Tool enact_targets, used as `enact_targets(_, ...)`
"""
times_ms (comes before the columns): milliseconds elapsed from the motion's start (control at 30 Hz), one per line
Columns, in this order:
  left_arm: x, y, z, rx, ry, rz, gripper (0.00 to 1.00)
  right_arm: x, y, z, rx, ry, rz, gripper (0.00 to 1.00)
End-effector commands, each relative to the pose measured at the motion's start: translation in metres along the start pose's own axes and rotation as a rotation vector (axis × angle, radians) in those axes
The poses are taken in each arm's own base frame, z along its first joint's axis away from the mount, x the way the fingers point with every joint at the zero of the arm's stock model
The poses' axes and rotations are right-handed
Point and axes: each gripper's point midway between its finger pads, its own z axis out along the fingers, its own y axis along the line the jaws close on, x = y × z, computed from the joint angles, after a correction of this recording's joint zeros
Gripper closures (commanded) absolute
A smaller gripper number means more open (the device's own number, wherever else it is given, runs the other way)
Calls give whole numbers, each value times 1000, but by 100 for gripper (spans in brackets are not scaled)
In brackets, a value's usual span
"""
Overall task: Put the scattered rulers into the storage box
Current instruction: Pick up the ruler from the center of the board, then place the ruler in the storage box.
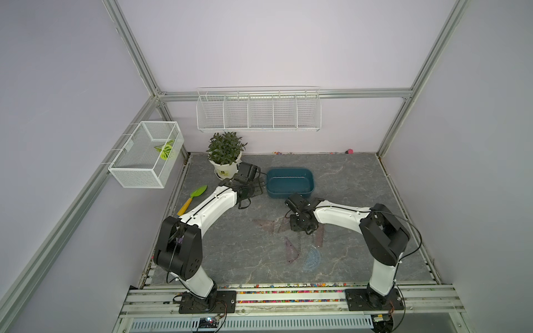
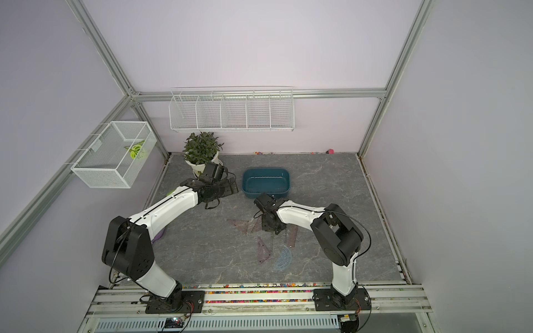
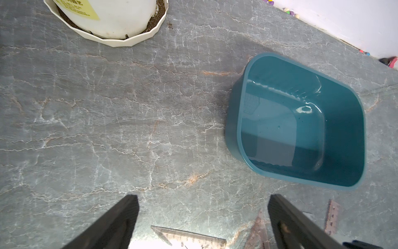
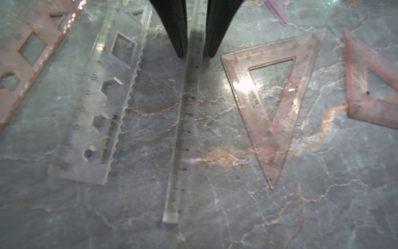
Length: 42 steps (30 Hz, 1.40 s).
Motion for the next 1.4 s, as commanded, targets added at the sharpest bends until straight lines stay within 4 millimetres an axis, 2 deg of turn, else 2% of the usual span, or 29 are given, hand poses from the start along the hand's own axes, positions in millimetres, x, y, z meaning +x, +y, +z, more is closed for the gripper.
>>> enact_targets(0,4,1,-4,-5,-3,-3,0,13,-10,13,47,51,2,87)
enact_targets(200,0,1,-8,-5,-22,-1,0,14,-11,11,48,52,-3,97)
enact_targets(267,-2,0,-10,-1,-28,1,0,10,-8,6,33,34,-13,100)
enact_targets(367,-3,-1,-11,0,-30,-1,0,2,1,-5,-17,8,-47,100)
enact_targets(533,-7,5,-16,-35,-39,-21,0,-27,17,-42,-104,-91,-178,100)
enact_targets(800,-17,4,-29,-31,-82,-21,0,-70,16,-104,-182,-178,-363,100)
enact_targets(933,-21,2,-30,-19,-94,-18,0,-112,13,-127,-132,-275,-470,100)
enact_targets(1033,-24,-4,-31,20,-98,-22,0,-148,21,-132,-147,-334,-556,100)
enact_targets(1133,-24,-7,-31,38,-97,-22,0,-184,27,-127,-110,-423,-646,100)
enact_targets(1233,-26,-4,-29,38,-108,-37,1,-220,31,-122,-130,-503,-664,100)
enact_targets(1367,-27,2,-24,48,-99,-63,1,-243,39,-97,-107,-575,-772,100)
